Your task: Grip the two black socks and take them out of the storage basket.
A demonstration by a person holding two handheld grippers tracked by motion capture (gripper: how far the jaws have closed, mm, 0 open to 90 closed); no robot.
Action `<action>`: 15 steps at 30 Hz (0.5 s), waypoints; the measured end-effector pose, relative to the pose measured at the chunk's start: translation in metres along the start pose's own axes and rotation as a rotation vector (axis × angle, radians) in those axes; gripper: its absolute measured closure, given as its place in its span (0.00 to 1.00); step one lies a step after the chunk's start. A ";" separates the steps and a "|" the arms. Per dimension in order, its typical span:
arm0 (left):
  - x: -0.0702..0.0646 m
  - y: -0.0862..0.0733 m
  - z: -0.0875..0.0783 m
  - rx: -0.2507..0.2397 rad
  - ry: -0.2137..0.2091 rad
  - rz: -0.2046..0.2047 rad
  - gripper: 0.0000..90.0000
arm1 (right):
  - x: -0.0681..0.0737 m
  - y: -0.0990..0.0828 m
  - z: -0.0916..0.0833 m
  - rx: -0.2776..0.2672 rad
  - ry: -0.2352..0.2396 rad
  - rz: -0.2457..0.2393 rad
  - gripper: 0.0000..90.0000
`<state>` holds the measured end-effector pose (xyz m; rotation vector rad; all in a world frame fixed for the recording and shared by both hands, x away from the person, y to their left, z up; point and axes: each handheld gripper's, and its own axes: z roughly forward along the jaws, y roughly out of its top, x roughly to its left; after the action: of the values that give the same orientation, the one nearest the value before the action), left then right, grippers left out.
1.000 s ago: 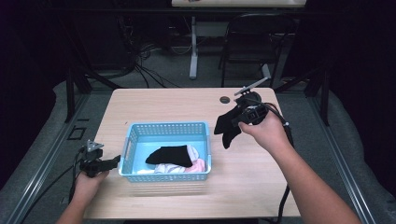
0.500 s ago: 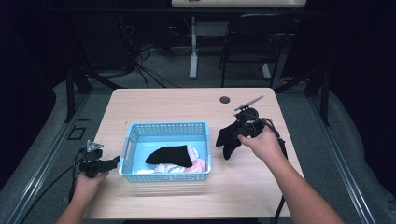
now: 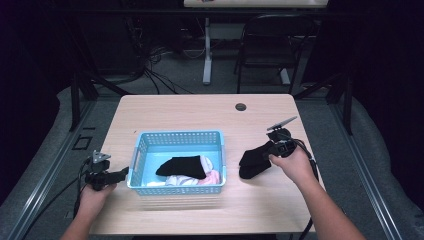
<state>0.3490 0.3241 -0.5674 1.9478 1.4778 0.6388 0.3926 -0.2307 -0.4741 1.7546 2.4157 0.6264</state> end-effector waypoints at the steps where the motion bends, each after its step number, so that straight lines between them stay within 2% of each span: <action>1: 0.000 0.000 0.000 0.000 0.000 0.000 0.25 | -0.005 -0.003 0.003 0.005 -0.002 0.012 0.95; 2: 0.000 0.000 0.000 0.000 0.000 0.000 0.25 | -0.005 -0.003 0.003 0.005 -0.002 0.012 0.95; 3: 0.000 0.000 0.000 0.003 0.001 0.001 0.25 | -0.012 -0.008 0.007 0.016 -0.008 0.032 0.93; 6: -0.001 0.000 0.000 0.003 0.001 0.000 0.25 | -0.021 -0.013 0.010 0.017 -0.002 0.074 0.87; 9: 0.000 0.000 0.000 0.003 0.001 0.000 0.25 | -0.025 -0.015 0.010 0.024 0.003 0.075 0.82; 11: 0.000 0.000 0.000 0.003 0.001 0.000 0.25 | -0.025 -0.016 0.009 -0.004 -0.010 0.086 0.78; 15: -0.001 0.000 0.000 0.002 0.002 -0.002 0.25 | -0.024 -0.015 0.004 0.003 -0.015 0.063 0.74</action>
<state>0.3486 0.3234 -0.5675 1.9479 1.4815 0.6384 0.3887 -0.2557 -0.4871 1.8360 2.3618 0.6139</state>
